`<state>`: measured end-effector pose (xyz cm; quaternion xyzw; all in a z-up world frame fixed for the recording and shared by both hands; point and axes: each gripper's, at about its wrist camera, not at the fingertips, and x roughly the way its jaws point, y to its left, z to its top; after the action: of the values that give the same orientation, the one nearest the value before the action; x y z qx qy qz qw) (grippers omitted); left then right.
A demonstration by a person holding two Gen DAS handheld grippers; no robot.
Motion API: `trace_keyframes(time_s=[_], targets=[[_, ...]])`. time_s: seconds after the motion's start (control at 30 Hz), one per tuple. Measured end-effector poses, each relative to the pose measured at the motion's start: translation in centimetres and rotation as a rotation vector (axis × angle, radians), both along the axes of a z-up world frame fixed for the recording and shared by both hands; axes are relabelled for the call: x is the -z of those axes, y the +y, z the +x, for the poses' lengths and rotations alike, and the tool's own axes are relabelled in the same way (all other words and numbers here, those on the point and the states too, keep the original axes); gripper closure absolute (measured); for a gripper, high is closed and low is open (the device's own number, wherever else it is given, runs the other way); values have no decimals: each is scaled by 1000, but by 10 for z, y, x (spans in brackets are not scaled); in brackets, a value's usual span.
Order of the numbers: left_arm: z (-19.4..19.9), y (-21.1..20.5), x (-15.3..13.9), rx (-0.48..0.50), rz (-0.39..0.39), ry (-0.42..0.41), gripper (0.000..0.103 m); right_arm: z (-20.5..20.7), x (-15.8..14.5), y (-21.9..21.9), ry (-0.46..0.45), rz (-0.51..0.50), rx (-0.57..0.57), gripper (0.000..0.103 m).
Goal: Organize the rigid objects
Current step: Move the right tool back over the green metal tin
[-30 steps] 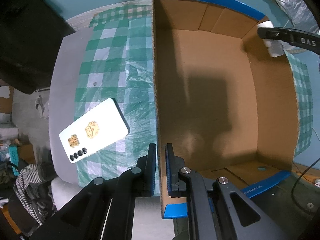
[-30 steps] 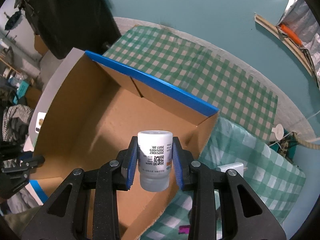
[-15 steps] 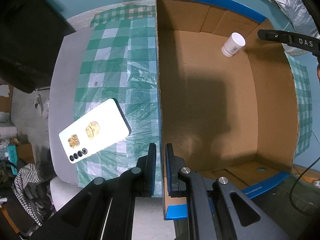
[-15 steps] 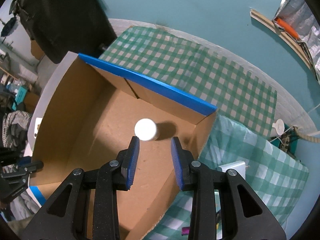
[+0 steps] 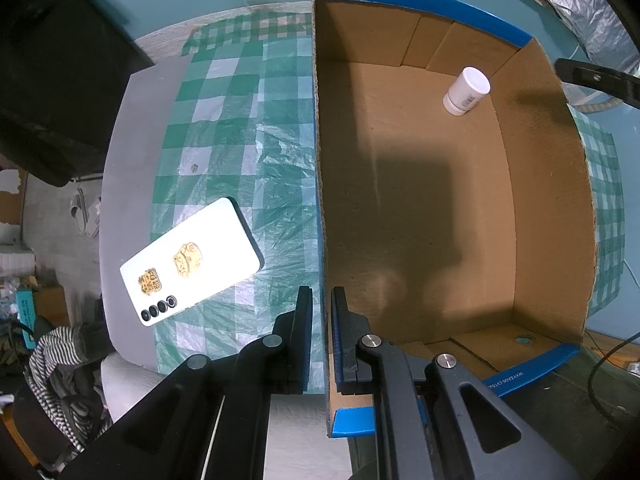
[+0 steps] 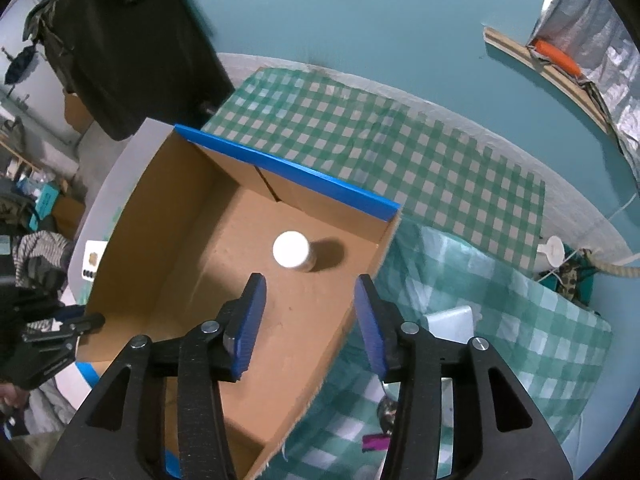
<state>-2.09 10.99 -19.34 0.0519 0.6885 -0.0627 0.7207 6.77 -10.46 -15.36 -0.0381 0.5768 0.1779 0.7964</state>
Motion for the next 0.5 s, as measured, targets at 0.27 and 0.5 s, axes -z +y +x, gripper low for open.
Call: trace_keyframes(time_s=[0.27, 0.5], targets=[[0, -2, -1, 3, -1, -3, 94, -13, -13, -23, -10, -14, 37, 50], [2, -1, -2, -8, -18, -16, 94, -25, -14, -50, 0, -22, 86, 49]])
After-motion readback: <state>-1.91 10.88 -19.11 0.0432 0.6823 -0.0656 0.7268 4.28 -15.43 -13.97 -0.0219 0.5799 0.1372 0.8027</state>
